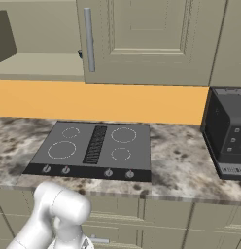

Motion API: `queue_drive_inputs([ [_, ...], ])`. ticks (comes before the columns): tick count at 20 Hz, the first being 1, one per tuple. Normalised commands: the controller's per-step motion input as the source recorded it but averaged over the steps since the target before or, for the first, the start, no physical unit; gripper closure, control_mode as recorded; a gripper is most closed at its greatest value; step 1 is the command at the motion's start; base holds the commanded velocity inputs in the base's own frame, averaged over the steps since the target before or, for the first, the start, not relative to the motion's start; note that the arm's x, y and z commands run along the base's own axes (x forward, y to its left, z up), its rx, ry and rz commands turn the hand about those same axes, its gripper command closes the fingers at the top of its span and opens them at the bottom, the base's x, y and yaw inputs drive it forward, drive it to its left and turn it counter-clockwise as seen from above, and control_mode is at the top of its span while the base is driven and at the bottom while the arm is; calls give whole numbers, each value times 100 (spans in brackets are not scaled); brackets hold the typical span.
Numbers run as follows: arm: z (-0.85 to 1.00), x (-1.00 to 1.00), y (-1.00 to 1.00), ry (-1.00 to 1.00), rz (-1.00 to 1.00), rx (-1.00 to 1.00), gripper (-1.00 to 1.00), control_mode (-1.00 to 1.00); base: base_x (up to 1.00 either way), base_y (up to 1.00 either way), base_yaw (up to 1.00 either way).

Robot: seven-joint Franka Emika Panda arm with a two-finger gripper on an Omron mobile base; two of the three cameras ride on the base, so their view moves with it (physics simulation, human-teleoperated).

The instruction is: Pick the mug and place it in the sink. Pick the bowl and place it in the open cabinet and then close the cabinet.

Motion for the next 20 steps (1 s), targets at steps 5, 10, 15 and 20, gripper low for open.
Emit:
queue_drive_inputs([
  [5,1,0,53,0,-13,0,-100,-100,0,0,0],
  [10,0,-6,48,0,-9,0,-100,-100,0,0,0],
  [15,0,-11,45,0,-6,3,-100,-100,0,0,0],
  [20,0,-5,46,0,-4,5,-100,-100,0,0,0],
])
